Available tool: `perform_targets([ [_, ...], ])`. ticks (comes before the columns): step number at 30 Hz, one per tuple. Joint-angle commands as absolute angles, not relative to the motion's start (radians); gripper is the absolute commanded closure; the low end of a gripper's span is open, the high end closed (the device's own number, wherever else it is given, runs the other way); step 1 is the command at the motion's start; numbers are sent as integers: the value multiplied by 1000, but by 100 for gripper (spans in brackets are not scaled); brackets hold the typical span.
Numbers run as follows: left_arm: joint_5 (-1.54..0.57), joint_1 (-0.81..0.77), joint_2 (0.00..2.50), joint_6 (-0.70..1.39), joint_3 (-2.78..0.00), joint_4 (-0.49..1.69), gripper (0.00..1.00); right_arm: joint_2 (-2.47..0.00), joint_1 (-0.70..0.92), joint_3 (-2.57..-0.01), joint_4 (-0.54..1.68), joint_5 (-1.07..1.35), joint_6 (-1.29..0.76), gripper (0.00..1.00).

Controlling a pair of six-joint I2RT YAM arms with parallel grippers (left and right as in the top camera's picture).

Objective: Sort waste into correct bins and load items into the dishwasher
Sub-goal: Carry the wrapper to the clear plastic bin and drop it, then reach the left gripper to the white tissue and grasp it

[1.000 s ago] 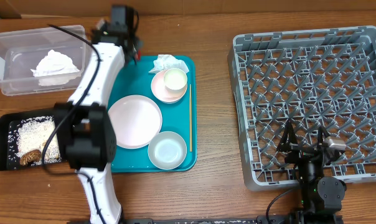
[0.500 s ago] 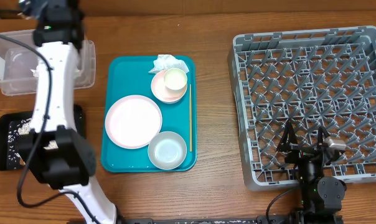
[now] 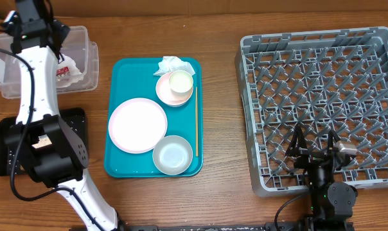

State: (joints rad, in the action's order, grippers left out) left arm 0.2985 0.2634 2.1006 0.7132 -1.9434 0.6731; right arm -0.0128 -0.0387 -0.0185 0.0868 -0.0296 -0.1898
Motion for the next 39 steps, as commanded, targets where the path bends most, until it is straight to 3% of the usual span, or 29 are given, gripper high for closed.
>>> perform_targets([
  [1,47,199,2034,622,-1946,669,0,-3,-41,-8,80,-28,-186,0],
  [4,-147,130,2037,548,-1946,669,0,-3,-41,-8,80,-28,-186,0],
  [7,-114,56,2045,541,-1942,670,0,-3,-41,-8,80,-28,-186,0],
  [16,-90,-120,2126,265,-1939,691,0,-3,-41,-8,80,-28,-186,0],
  [31,-101,-213,2325,179,-1939,772,0,-3,-41,-8,80,-28,-186,0],
  [39,-36,-236,2357,180,-1939,785,7,-3,-41,-8,80,-28,-186,0],
])
